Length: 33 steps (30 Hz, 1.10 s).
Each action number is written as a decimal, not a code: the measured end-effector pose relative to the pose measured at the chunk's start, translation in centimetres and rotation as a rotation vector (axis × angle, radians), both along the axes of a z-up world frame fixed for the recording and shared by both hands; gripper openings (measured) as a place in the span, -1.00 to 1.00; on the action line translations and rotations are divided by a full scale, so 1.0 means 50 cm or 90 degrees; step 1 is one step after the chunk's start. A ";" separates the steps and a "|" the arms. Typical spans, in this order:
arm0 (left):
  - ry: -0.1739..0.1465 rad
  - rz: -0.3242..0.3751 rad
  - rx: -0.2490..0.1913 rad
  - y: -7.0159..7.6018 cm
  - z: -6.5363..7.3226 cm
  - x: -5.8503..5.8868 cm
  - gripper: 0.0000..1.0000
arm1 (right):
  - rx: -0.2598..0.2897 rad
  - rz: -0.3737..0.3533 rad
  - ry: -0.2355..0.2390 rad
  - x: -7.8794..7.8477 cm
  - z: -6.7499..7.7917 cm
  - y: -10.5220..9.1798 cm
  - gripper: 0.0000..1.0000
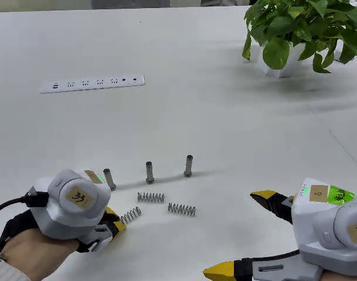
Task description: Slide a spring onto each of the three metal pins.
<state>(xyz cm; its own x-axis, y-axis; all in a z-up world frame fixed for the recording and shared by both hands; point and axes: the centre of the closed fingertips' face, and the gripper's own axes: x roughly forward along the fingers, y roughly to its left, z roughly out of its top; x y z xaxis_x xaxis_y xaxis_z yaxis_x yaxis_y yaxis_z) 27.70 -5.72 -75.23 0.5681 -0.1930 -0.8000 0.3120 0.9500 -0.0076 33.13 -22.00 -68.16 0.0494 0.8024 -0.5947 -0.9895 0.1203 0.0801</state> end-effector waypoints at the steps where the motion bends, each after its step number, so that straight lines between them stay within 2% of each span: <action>1: -0.002 0.000 -0.002 0.000 0.000 0.000 -0.80 | 0.000 0.001 0.000 0.000 0.000 0.001 0.94; 4: -0.005 0.000 -0.003 -0.005 0.004 -0.001 -0.80 | -0.001 0.000 0.001 0.001 -0.002 0.001 0.94; 6: -0.020 0.007 -0.024 -0.011 0.013 0.003 -0.80 | -0.003 0.000 0.001 0.001 -0.004 0.000 0.94; 8: -0.028 0.011 -0.025 -0.010 0.022 0.005 -0.80 | -0.005 0.001 0.001 0.000 -0.005 0.000 0.94; 10: -0.049 0.012 -0.045 -0.019 0.039 0.013 -0.80 | -0.004 0.003 0.001 0.000 -0.005 0.001 0.94; 17: -0.077 0.007 -0.081 -0.033 0.066 0.017 -0.80 | 0.004 0.008 0.006 0.008 0.007 0.013 0.91; 22: -0.106 -0.016 -0.108 -0.051 0.088 0.020 -0.80 | 0.016 0.016 0.019 0.010 0.017 0.025 0.85; 25: -0.120 -0.042 -0.113 -0.068 0.101 0.017 -0.80 | 0.029 0.024 0.031 0.009 0.028 0.035 0.80; 29: -0.132 -0.066 -0.118 -0.085 0.114 0.014 -0.80 | 0.034 0.042 0.037 0.005 0.034 0.048 0.75; 33: -0.143 -0.077 -0.127 -0.097 0.125 0.012 -0.80 | 0.033 0.078 0.037 -0.005 0.038 0.062 0.63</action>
<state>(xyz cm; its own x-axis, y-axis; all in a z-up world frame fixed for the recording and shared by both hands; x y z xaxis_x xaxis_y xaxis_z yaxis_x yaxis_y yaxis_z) 28.33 -10.55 -68.98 0.6894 -0.4095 -0.5975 0.4368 0.8930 -0.1081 32.87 -18.91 -66.24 -0.0838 0.8297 -0.5518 -0.9900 -0.0063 0.1408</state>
